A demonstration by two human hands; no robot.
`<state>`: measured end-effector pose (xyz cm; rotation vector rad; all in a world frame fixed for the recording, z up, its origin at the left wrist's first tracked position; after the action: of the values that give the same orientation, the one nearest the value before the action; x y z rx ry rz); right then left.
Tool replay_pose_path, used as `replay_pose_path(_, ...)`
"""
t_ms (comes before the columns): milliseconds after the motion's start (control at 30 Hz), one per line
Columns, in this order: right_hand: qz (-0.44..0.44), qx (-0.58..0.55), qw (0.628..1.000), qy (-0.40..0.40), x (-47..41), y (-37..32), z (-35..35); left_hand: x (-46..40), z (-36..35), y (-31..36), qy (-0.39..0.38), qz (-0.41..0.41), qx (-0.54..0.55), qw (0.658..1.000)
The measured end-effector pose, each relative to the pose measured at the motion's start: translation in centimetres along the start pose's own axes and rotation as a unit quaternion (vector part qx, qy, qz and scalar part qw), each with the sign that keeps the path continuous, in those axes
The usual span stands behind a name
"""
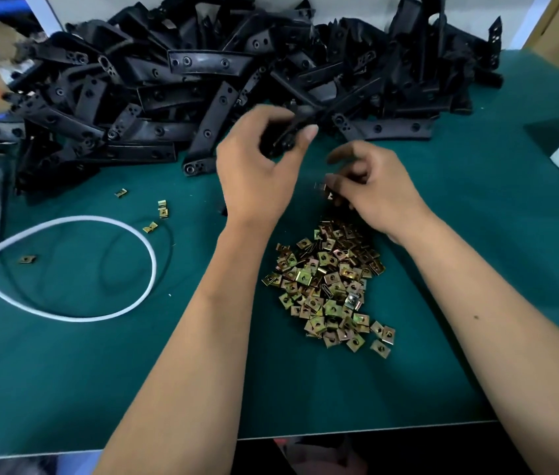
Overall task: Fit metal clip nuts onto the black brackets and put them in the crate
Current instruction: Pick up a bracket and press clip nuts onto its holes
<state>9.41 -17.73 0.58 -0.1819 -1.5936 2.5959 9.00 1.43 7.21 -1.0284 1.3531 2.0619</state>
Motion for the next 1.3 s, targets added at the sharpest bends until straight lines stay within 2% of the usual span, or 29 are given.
replay_pose_path(100,-0.029,-0.032,0.999,-0.019,0.0,0.5,-0.2,0.2,2.7,-0.4,0.125,0.039,-0.001,0.991)
replay_pose_path(200,-0.048,-0.037,0.998,-0.031,0.0,0.8,-0.5,0.1,3.4,-0.9,0.144,0.061,0.012,0.988)
replay_pose_path(333,-0.053,-0.064,0.996,-0.037,0.0,0.8,-0.5,-0.2,2.7,-0.6,0.091,0.025,-0.024,0.995)
replay_pose_path(500,-0.069,-0.138,0.988,-0.007,-0.2,1.3,0.2,1.2,-1.9,-1.5,-0.075,0.04,-0.005,0.996)
replay_pose_path(600,-0.061,-0.171,0.983,0.012,-0.1,1.1,0.7,1.6,-2.9,-2.0,-0.126,0.049,-0.014,0.991)
replay_pose_path(733,-0.047,-0.185,0.981,0.019,0.1,0.8,0.7,2.0,-3.7,-2.5,-0.199,0.051,-0.128,0.97)
replay_pose_path(833,-0.037,-0.186,0.982,0.014,0.0,0.5,0.6,2.5,-4.1,-2.1,-0.205,0.049,-0.16,0.964)
replay_pose_path(933,-0.023,-0.17,0.985,0.018,0.1,0.2,0.7,2.7,-4.6,-1.6,-0.188,0.054,-0.062,0.979)
replay_pose_path(1033,-0.009,-0.169,0.985,0.027,0.2,-0.2,0.9,3.1,-5.0,-2.4,-0.171,0.117,0.012,0.978)
replay_pose_path(1167,-0.001,-0.186,0.982,0.037,0.4,-0.4,1.3,3.0,-4.8,-3.2,-0.18,0.119,-0.021,0.976)
replay_pose_path(1300,-0.007,-0.198,0.979,0.046,0.5,-0.4,1.6,3.4,-5.3,-3.4,-0.229,0.114,-0.03,0.966)
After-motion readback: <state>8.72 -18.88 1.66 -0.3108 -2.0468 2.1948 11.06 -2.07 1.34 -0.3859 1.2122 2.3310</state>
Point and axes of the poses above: each hand's wrist, its own x-axis away from the middle knuckle, its own z-axis out of the back of the hand, y = z × x, the point moved 10 cm from there along -x, towards the middle knuckle, and after that the axes turned 11 degrees about -z, right-handed, at the moved point
